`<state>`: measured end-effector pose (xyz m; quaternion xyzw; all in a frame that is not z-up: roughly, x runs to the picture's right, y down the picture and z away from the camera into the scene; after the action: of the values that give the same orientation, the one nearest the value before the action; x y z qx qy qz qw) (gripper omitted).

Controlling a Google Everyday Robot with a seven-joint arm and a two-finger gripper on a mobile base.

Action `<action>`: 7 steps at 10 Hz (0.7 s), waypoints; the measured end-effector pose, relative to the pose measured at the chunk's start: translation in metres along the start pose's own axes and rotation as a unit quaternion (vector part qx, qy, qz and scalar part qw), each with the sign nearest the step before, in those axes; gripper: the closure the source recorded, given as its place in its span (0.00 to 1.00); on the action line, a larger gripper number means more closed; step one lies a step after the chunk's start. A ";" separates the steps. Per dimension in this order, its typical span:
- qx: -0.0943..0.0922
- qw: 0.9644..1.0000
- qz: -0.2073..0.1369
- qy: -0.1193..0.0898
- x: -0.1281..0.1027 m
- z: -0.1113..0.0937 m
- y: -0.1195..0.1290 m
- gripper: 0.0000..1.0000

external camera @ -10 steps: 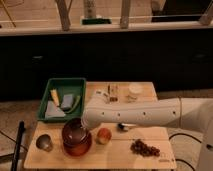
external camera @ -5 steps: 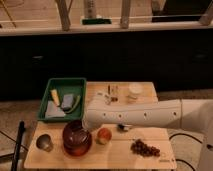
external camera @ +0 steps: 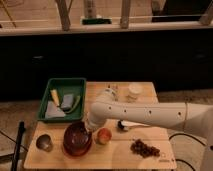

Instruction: Stack bowls on top of each other

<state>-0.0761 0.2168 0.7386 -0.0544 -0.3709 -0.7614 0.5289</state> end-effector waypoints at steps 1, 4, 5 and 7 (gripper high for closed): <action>0.000 1.000 -0.004 -0.006 0.000 0.001 0.001 0.96; 0.000 1.000 -0.009 -0.016 0.006 0.005 -0.001 0.65; 0.001 1.000 -0.009 -0.017 0.008 0.006 0.000 0.57; 0.003 1.000 -0.012 -0.023 0.013 0.010 -0.001 0.36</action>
<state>-0.0857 0.2135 0.7509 -0.0658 -0.3857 -0.7650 0.5116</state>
